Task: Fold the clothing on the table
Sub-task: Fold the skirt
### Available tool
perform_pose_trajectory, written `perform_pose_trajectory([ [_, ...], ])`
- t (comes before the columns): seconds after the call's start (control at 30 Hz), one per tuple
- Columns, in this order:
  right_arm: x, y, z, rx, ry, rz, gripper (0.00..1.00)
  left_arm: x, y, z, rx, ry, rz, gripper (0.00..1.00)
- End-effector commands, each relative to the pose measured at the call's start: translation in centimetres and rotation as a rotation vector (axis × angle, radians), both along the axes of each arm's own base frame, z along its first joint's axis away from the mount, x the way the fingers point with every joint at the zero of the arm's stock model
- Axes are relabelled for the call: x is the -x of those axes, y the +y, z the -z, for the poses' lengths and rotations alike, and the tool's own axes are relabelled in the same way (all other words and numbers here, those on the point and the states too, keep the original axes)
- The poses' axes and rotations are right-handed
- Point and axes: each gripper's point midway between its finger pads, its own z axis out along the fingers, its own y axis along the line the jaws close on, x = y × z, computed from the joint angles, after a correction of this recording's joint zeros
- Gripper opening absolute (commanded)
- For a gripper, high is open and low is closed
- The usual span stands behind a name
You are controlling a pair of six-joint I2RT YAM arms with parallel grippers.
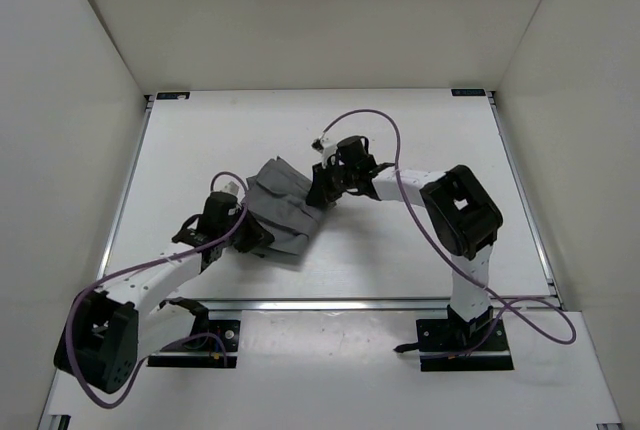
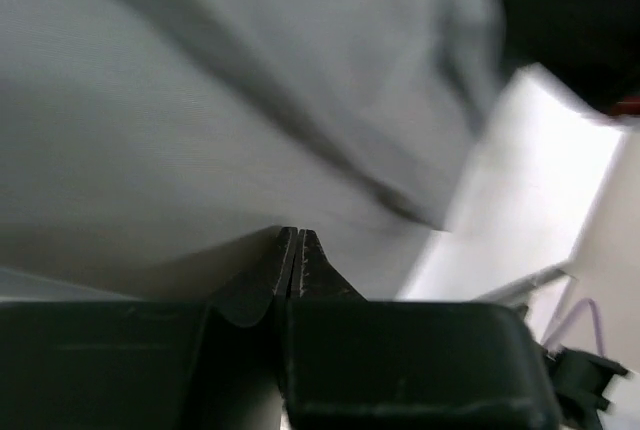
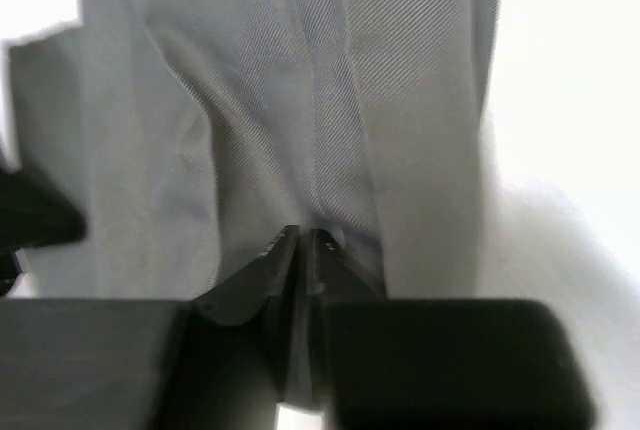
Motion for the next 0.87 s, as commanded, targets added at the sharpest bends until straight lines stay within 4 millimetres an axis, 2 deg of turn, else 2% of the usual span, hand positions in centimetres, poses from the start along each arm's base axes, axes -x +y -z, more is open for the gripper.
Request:
perform_pose_trajectory([
  [0.0,-2.4,-0.6,-7.9,-0.127,-0.099,-0.028,0.11,-1.2,0.8,0.3,-0.027,-0.024,-0.038,0.1],
  [0.07,-3.5,-0.9,-12.1,-0.162,-0.146,0.002,0.34,-1.9,1.6,-0.2,-0.069,-0.046,-0.05,0.22],
  [0.1,-3.6,-1.7,-12.9,-0.135,-0.137,0.027,0.36,-2.7,1.9,-1.0,-0.091,-0.065,-0.055,0.29],
  [0.13,-4.6,-2.1,-15.2,-0.125,-0.209,0.043,0.44,-3.2,2.1,-1.3,-0.099,-0.076,-0.055,0.34],
  [0.17,-4.7,-2.4,-16.4,-0.09,-0.216,0.051,0.51,-3.7,2.5,-1.6,-0.103,-0.07,-0.055,0.35],
  [0.2,-4.8,-3.5,-16.3,-0.044,-0.202,0.084,0.55,-4.2,2.7,-2.0,-0.112,-0.069,-0.044,0.38],
  [0.23,-5.3,-4.0,-18.1,-0.031,-0.258,0.09,0.59,-4.5,3.2,-2.2,-0.115,-0.062,-0.055,0.43],
  [0.27,-5.2,-4.8,-18.0,0.002,-0.245,0.1,0.61,-5.3,3.1,-3.5,-0.126,-0.085,-0.041,0.46],
  [0.3,-5.3,-5.8,-18.6,0.015,-0.246,0.118,0.61,-6.2,3.0,-4.9,-0.147,-0.11,-0.024,0.55],
  [0.33,-5.3,-7.0,-18.9,0.015,-0.248,0.136,0.61,-6.1,3.6,-4.7,-0.178,-0.082,-0.024,0.65],
  [0.37,-5.4,-8.7,-18.7,0.02,-0.235,0.182,0.63,-7.1,3.2,-6.6,-0.196,-0.132,0.002,0.76],
  [0.4,-5.1,-9.5,-17.6,0.027,-0.216,0.196,0.68,-7.7,3.4,-7.6,-0.23,-0.142,0.018,0.82],
  [0.43,-5.7,-11.4,-18.3,0.019,-0.232,0.246,0.69,-7.6,3.8,-7.4,-0.269,-0.116,0.024,0.89],
  [0.47,-5.8,-13.4,-17.6,0.034,-0.215,0.308,0.7,-8.6,3.9,-8.5,-0.308,-0.143,0.044,0.95],
  [0.5,-5.5,-14.2,-17.1,0.047,-0.191,0.333,0.7,-8.9,4.2,-9.4,-0.342,-0.156,0.066,0.97],
  [0.53,-5.9,-16.4,-16.4,0.08,-0.173,0.395,0.71,-9.4,4.7,-9.8,-0.392,-0.163,0.08,0.99],
  [0.57,-5.8,-17.9,-15.7,0.105,-0.149,0.424,0.7,-9.0,4.9,-8.9,-0.43,-0.133,0.103,0.98],
  [0.6,-5.6,-19.2,-14.8,0.143,-0.137,0.449,0.71,-9.4,5.3,-9.4,-0.467,-0.146,0.11,0.99],
  [0.67,-5.3,-21.6,-13.1,0.22,-0.11,0.487,0.7,-9.1,6.1,-8.5,-0.514,-0.104,0.13,0.99],
  [0.73,-4.5,-22.8,-11.4,0.304,-0.095,0.499,0.67,-8.9,6.4,-7.8,-0.531,-0.084,0.134,0.99],
  [0.77,-4.1,-23.0,-10.0,0.339,-0.054,0.493,0.6,-8.5,6.6,-7.3,-0.546,-0.069,0.14,0.99],
  [0.83,-3.5,-23.2,-8.6,0.366,-0.014,0.487,0.57,-8.1,6.8,-7.0,-0.547,-0.055,0.135,0.98],
])
